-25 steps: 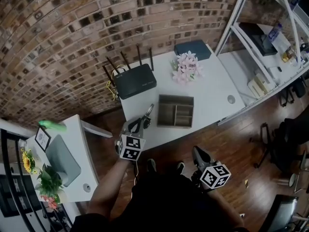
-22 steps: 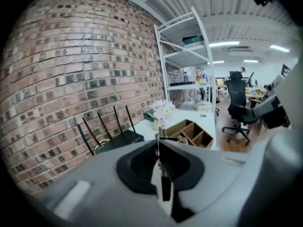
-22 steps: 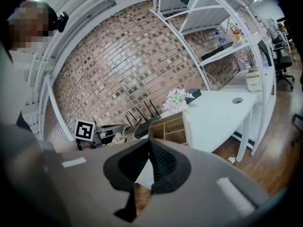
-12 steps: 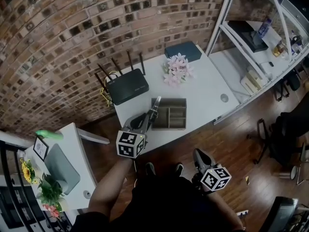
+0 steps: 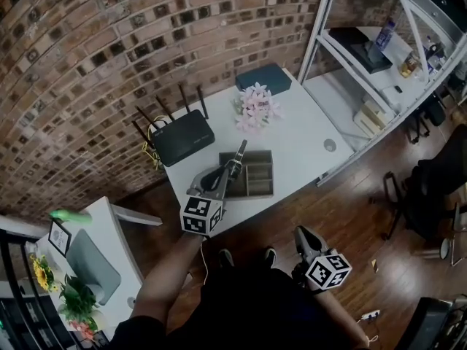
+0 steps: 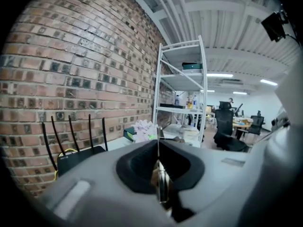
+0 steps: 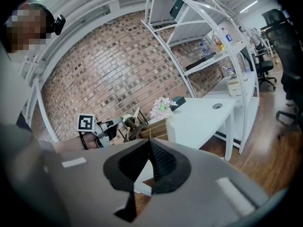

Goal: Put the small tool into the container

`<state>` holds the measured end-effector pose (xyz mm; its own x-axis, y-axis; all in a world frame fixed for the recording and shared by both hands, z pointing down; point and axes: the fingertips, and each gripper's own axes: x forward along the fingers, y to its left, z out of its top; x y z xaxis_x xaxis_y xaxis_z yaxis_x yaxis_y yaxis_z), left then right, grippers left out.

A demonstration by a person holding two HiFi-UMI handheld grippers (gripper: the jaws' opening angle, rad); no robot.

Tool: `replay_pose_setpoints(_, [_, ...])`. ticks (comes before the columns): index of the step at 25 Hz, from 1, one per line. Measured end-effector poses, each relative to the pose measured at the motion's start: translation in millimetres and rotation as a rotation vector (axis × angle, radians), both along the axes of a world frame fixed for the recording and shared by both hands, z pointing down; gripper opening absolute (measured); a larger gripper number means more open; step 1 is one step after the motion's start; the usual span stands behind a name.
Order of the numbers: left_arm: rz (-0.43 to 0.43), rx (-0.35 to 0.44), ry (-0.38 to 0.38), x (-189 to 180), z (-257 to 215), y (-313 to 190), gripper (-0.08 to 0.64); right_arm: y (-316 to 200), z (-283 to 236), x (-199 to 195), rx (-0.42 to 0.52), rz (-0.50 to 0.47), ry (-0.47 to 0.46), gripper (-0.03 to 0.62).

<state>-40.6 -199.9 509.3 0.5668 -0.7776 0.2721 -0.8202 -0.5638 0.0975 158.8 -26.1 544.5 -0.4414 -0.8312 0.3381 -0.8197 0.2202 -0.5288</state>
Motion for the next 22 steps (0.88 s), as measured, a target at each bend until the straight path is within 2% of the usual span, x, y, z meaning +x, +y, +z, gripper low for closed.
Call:
replay_pose_setpoints(7, [0.028, 0.019, -0.059, 10, 32, -5, 0.012, 2, 1, 3, -0.013, 0.017, 0.015, 0.011])
replay_pose_setpoints(14, [0.068, -0.008, -0.107, 13, 76, 5, 0.012, 2, 2, 7, -0.027, 0.037, 0.023, 0.011])
replay_pose_setpoints(22, [0.098, 0.026, -0.161, 10, 99, 3, 0.012, -2, 4, 3, -0.039, 0.042, 0.028, 0.01])
